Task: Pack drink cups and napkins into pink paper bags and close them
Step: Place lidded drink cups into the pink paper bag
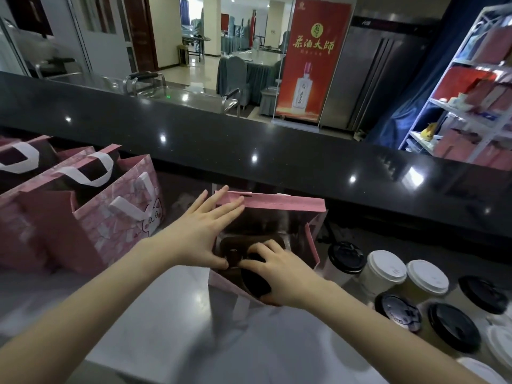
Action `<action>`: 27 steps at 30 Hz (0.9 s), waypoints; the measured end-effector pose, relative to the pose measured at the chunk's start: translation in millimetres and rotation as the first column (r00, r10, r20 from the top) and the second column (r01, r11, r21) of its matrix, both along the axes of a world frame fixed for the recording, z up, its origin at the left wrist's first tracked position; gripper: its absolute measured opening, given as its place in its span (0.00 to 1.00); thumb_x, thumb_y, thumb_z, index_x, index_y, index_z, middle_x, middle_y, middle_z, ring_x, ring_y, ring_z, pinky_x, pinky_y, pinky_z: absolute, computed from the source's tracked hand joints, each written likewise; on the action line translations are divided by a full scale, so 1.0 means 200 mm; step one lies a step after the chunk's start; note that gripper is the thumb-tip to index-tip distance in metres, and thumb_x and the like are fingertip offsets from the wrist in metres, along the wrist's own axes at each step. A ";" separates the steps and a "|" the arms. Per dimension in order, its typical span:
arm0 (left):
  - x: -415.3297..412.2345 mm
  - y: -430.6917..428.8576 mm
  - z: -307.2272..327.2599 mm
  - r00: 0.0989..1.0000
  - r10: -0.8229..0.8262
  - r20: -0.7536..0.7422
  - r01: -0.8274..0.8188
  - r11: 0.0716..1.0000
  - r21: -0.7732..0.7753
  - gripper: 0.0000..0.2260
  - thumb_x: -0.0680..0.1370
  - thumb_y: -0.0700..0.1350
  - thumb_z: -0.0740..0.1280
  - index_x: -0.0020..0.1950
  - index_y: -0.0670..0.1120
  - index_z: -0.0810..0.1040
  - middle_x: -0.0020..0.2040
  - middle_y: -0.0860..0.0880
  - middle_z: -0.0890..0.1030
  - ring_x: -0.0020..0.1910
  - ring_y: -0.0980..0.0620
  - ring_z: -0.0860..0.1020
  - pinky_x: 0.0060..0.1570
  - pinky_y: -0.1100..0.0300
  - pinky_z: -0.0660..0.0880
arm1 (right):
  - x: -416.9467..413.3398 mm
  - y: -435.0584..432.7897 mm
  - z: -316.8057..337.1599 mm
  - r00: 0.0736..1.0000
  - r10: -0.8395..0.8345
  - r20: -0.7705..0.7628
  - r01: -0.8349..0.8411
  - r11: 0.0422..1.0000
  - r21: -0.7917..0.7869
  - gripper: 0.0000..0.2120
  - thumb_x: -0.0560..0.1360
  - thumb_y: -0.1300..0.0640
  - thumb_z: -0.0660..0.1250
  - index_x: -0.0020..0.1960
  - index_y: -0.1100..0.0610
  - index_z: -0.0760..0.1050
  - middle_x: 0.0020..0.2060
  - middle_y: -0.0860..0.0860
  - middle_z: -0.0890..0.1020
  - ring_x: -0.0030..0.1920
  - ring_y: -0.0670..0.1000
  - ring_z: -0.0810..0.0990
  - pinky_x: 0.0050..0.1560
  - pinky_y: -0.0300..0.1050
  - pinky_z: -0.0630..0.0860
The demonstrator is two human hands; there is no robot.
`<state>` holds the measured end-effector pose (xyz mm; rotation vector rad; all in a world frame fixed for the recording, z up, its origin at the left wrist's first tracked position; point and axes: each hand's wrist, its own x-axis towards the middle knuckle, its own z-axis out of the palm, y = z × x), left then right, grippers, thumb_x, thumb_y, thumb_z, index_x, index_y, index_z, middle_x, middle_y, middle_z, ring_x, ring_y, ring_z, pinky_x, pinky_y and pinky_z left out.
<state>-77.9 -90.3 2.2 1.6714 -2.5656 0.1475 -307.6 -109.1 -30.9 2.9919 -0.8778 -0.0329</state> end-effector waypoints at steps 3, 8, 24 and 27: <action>-0.01 0.02 -0.03 0.998 -0.004 -0.062 0.007 0.999 0.049 0.54 0.67 0.64 0.70 0.78 0.54 0.36 0.78 0.58 0.34 0.73 0.53 0.25 0.69 0.54 0.30 | 0.04 -0.01 0.00 1.000 0.001 0.016 -0.001 0.999 -0.033 0.32 0.72 0.50 0.71 0.73 0.48 0.64 0.70 0.52 0.64 0.69 0.56 0.61 0.62 0.56 0.72; -0.01 0.05 -0.03 0.995 -0.004 -0.095 0.009 0.999 0.050 0.57 0.63 0.65 0.72 0.78 0.53 0.37 0.77 0.60 0.33 0.73 0.55 0.26 0.70 0.56 0.32 | 0.20 -0.11 0.03 0.999 -0.044 0.009 0.045 0.997 -0.058 0.35 0.69 0.49 0.74 0.73 0.50 0.64 0.70 0.54 0.64 0.68 0.57 0.60 0.60 0.55 0.72; -0.01 0.01 -0.03 0.998 0.019 -0.052 -0.016 0.998 0.054 0.59 0.61 0.70 0.68 0.77 0.54 0.33 0.78 0.59 0.34 0.73 0.54 0.25 0.71 0.50 0.30 | 0.28 -0.17 -0.20 0.999 -0.048 -0.005 0.048 0.999 -0.007 0.29 0.73 0.51 0.71 0.72 0.48 0.67 0.71 0.53 0.62 0.71 0.59 0.58 0.65 0.58 0.71; 0.00 0.00 -0.03 0.997 0.033 -0.076 -0.028 0.998 0.062 0.58 0.61 0.70 0.69 0.78 0.55 0.34 0.78 0.59 0.35 0.73 0.55 0.26 0.73 0.48 0.32 | 0.27 -0.18 -0.21 0.998 -0.064 0.028 0.063 0.998 0.031 0.29 0.74 0.52 0.71 0.72 0.48 0.67 0.71 0.53 0.63 0.71 0.58 0.58 0.66 0.57 0.70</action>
